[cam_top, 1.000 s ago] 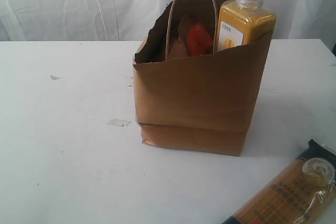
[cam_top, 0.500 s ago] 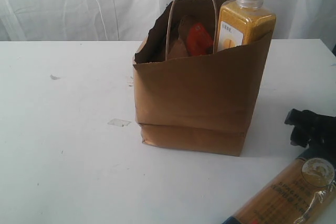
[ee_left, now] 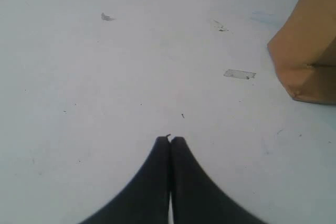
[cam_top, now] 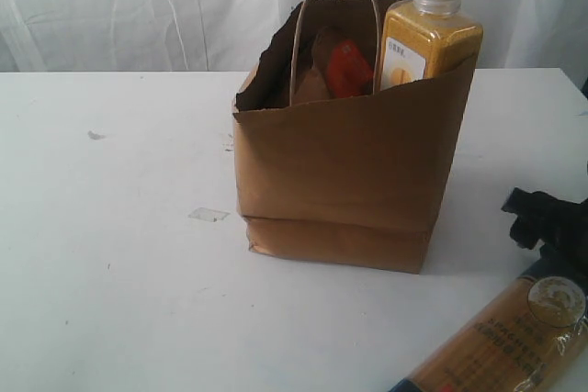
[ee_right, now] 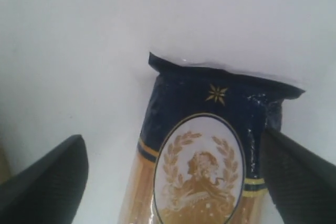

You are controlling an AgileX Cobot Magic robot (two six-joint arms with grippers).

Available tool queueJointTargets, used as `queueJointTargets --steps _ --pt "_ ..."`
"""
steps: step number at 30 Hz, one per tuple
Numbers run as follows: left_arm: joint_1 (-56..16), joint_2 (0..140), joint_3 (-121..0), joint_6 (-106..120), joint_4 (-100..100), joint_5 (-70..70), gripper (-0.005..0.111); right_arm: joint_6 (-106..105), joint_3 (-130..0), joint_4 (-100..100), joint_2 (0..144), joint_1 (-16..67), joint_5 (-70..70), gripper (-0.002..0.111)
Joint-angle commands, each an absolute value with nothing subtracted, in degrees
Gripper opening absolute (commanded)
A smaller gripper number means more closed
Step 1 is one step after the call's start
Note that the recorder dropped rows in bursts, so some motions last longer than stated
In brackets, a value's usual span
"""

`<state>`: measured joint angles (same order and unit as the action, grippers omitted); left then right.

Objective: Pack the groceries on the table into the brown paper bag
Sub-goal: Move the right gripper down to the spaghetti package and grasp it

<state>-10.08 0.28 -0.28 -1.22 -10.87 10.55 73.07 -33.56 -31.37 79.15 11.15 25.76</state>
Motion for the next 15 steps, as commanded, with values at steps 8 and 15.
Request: queueJointTargets --steps 8,15 --pt "-9.8 0.0 0.0 -1.0 -11.5 10.8 0.000 73.7 -33.3 -33.5 92.0 10.8 22.6 0.081" --pt "-9.8 0.0 0.0 -1.0 -11.5 10.8 0.000 57.6 -34.9 -34.8 95.1 10.8 19.7 0.072"
